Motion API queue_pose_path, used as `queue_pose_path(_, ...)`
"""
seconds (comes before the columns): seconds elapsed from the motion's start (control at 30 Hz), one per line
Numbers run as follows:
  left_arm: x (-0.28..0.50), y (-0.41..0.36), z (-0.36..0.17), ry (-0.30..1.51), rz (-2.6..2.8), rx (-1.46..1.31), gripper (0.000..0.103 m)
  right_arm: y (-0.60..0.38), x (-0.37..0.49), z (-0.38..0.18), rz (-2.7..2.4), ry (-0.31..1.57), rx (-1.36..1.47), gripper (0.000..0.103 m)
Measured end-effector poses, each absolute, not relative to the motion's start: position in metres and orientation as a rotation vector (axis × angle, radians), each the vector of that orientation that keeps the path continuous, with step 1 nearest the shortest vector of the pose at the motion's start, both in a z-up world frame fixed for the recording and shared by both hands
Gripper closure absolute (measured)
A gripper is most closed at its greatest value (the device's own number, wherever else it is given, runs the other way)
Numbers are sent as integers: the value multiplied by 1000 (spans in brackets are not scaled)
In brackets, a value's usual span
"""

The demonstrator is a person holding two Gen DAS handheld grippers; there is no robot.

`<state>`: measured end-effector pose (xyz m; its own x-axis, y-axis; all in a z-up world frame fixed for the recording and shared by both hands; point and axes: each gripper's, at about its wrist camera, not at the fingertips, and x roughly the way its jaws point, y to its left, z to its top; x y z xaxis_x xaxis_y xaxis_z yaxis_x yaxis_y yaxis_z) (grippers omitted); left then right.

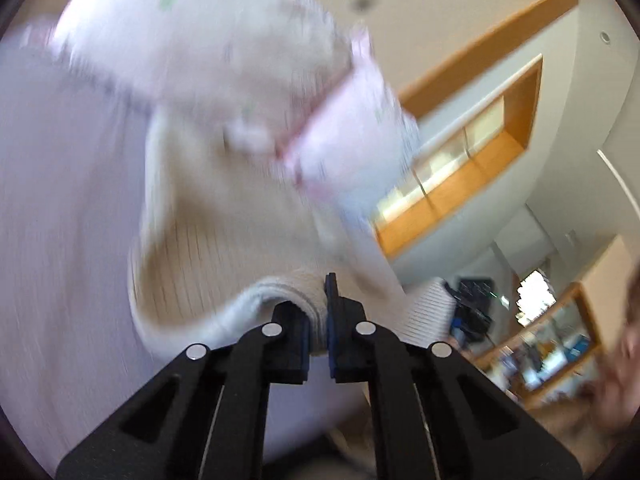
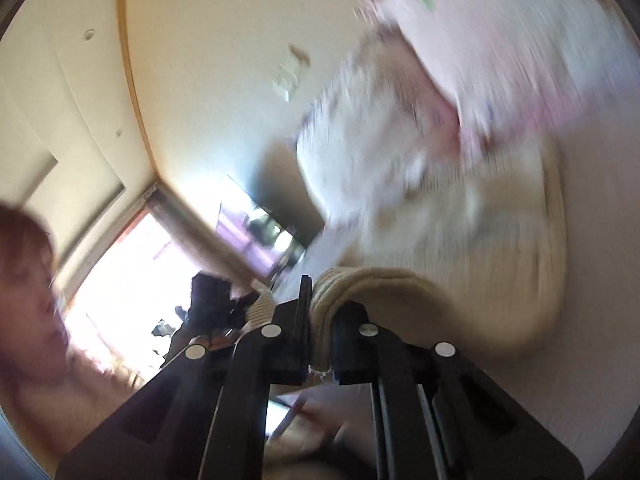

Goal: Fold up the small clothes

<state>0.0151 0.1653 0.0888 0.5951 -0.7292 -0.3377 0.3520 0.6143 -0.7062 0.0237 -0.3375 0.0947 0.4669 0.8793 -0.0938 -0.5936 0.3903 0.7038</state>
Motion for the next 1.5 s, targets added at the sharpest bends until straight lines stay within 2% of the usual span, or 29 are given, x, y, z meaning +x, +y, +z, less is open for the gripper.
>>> queue_pose_path(0.13,121,176,96,608,-466,-707,95,-338,117,124,762,412,668,95)
queue_pose_path(0.17,142,177,90,627,-425,-700,93,-338,143,120,635,434,691,86)
queue_pose_path(0.2,161,176,84,655,-390,-696,81,-337,163,113,546,473,703,56)
queue_pose_path(0.23,173,178,76,689,-354,-694,71,-336,183,103,458,543,702,37)
queue_pose_path(0.27,181,182,67,724,-304,-710,49,-335,199,89,345,629,693,23)
queue_pose_path(0.3,181,188,59,746,-286,-740,34,-336,201,81,301,652,711,22)
queue_pose_path(0.4,173,200,41,786,-290,-719,31,-337,188,65,326,650,724,13)
queue_pose_path(0.57,167,205,6,908,-361,-758,31,-331,179,56,336,667,700,13)
queue_pose_path(0.67,169,191,1,924,-361,-696,35,-333,176,53,354,669,701,13)
queue_pose_path(0.73,174,185,0,931,-364,-710,50,-337,170,51,371,668,706,13)
queue_pose_path(0.77,177,181,-6,959,-378,-751,68,-338,167,52,386,667,709,13)
queue_pose_path(0.8,179,176,-9,970,-361,-768,78,-340,165,52,398,666,713,12)
queue_pose_path(0.87,180,173,-9,976,-358,-806,86,-345,160,53,423,665,731,12)
queue_pose_path(1.03,183,142,40,826,-545,-949,89,-368,144,59,434,633,745,12)
queue_pose_path(1.17,212,29,94,722,-856,-973,89,-386,131,72,377,558,706,12)
queue_pose_path(1.23,227,-31,94,749,-971,-971,87,-393,128,76,364,526,724,12)
queue_pose_path(1.3,249,-110,76,896,-1082,-935,75,-400,130,77,350,513,746,12)
queue_pose_path(1.37,256,-141,58,1014,-1133,-955,74,-407,134,74,330,552,754,12)
queue_pose_path(1.4,254,-137,54,1012,-1140,-971,68,-410,136,72,334,574,759,10)
queue_pose_path(1.43,252,-128,55,984,-1129,-969,60,-414,137,70,347,599,766,7)
queue_pose_path(1.47,248,-106,59,920,-1083,-953,35,-420,140,68,366,625,768,1)
queue_pose_path(1.5,245,-85,62,864,-1011,-930,21,-423,143,66,375,638,770,1)
